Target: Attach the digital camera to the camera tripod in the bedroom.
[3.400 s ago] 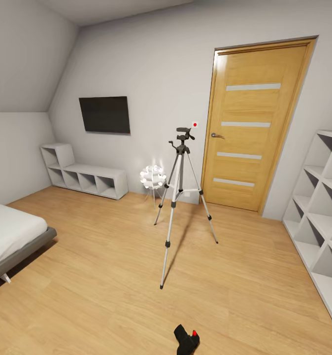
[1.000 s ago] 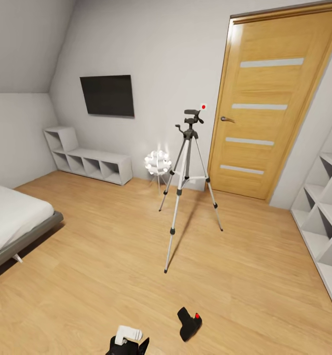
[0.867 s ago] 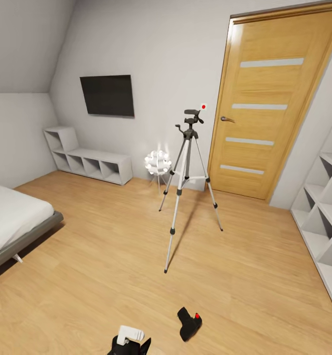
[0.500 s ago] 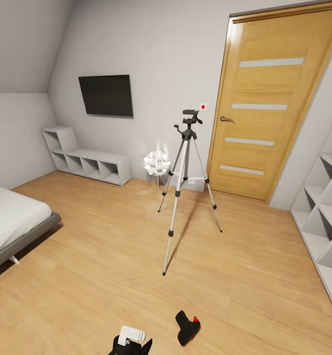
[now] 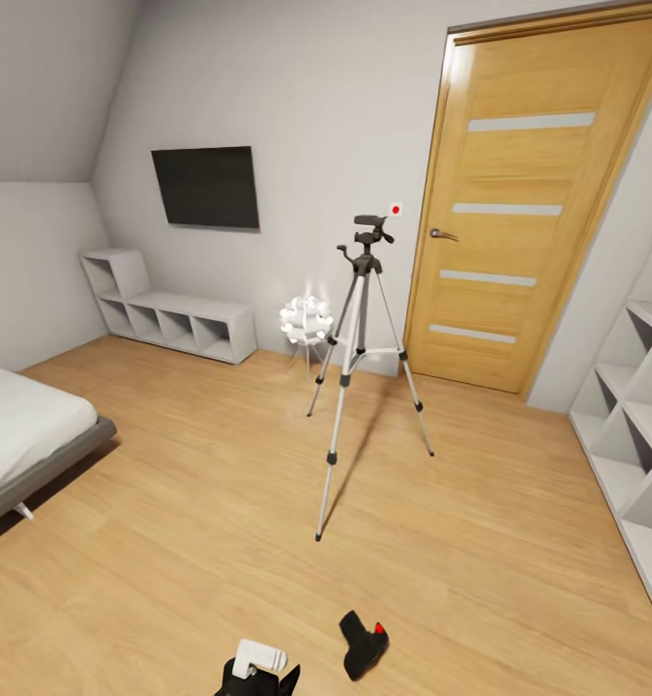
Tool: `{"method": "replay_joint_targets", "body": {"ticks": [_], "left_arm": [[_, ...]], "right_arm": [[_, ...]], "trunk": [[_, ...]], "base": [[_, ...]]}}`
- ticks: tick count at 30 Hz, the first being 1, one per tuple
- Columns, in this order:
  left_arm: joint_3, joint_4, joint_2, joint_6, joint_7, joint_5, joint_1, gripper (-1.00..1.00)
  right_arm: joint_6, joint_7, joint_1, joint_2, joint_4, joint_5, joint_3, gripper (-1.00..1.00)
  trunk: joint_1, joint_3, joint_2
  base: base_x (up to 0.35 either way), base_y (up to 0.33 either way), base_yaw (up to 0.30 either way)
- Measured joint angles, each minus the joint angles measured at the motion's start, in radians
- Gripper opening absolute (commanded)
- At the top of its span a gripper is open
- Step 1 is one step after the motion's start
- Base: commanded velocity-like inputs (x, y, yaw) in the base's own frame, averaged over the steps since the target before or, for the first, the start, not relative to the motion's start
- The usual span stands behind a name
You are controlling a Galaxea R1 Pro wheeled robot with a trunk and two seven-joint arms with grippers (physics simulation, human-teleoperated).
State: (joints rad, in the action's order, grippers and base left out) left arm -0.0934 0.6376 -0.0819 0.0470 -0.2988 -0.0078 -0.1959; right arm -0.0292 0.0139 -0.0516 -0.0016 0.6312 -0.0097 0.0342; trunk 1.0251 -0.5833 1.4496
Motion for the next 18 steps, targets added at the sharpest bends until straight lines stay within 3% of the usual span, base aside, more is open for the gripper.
{"method": "replay_joint_targets", "body": {"ticks": [14,18], "left_arm": [[-0.002,0.000,-0.001,0.000,0.000,0.000,0.000,1.00],[-0.001,0.000,0.000,0.000,0.000,0.000,0.000,1.00]], "right_arm": [[0.000,0.000,0.000,0.000,0.000,0.000,0.000,1.00],[0.000,0.000,0.000,0.000,0.000,0.000,0.000,1.00]], "trunk": [[0.000,0.000,0.000],[0.000,0.000,0.000]], "base": [[0.002,-0.057,0.000],[0.129,-0.064,0.000]]}}
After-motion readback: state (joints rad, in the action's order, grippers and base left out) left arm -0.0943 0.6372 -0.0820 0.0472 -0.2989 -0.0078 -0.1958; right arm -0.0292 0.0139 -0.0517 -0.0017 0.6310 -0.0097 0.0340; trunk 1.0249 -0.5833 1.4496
